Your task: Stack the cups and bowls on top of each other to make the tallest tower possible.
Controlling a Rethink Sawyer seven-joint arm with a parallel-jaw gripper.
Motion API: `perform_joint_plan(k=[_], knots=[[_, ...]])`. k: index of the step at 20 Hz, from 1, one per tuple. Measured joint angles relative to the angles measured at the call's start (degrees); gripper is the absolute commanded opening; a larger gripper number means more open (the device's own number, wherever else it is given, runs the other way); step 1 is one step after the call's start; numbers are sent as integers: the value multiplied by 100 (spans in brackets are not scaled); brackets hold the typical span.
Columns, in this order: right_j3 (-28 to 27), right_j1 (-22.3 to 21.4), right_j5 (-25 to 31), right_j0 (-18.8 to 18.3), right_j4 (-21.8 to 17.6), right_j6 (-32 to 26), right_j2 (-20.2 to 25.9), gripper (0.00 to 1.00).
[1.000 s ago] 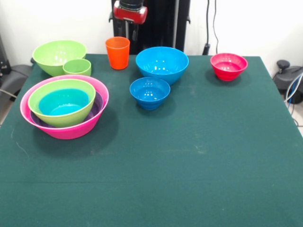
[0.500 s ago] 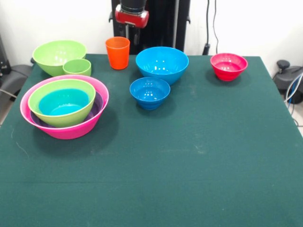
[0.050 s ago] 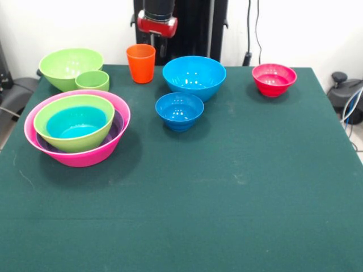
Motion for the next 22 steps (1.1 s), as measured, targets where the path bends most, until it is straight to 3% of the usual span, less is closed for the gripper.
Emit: perform_joint_plan(k=[15,22], knots=[[-119,133,-30,5,-2,0,-7,100],[170,-350,77,6,-154,0,43,100]])
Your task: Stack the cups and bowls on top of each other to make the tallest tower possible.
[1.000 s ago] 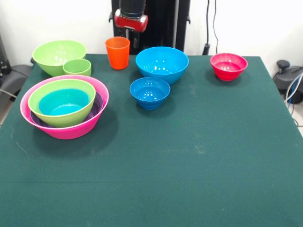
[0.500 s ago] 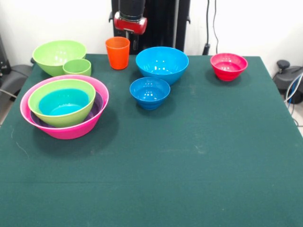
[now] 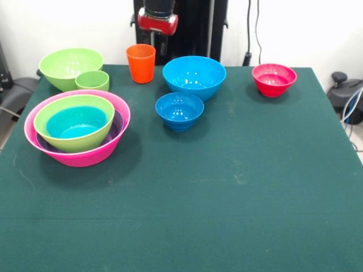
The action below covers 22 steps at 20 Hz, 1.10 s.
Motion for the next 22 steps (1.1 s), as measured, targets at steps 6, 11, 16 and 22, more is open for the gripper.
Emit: perform_joint_plan(k=[6,11,16,22], knots=[[248,-467,172,-12,-149,0,133,100],[485,-947,507,-177,-280,0,371,100],[713,-1432,953,-594,-414,0,778,100],[929,-1898,1584,-1162,-487,0,1225,100]])
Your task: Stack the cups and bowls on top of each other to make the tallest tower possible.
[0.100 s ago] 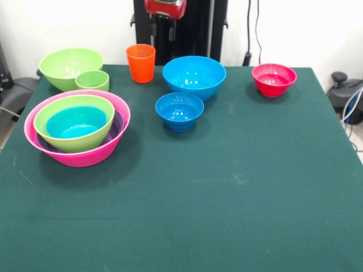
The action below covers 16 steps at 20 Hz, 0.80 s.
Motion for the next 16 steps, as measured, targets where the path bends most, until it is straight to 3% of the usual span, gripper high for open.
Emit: perform_joint_plan(k=[7,16], knots=[[71,-459,626,-635,-104,0,581,100],[71,-758,1034,-1236,-138,0,1211,100]])
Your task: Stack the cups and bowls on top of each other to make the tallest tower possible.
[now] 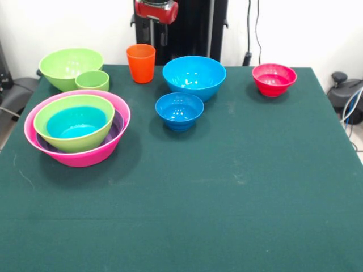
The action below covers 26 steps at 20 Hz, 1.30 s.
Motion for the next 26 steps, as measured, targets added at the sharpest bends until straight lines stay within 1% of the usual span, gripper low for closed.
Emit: perform_joint_plan(k=[2,6,15,19,22,23,26], knots=[[0,-50,92,-131,-1,0,166,100],[1,-61,186,-241,-42,0,333,100],[1,-59,192,-250,-231,0,463,100],[0,20,192,-130,-363,0,447,100],[-8,85,192,6,-441,0,411,100],[-27,154,192,112,-492,0,372,100],[-60,232,191,207,-529,0,327,100]])
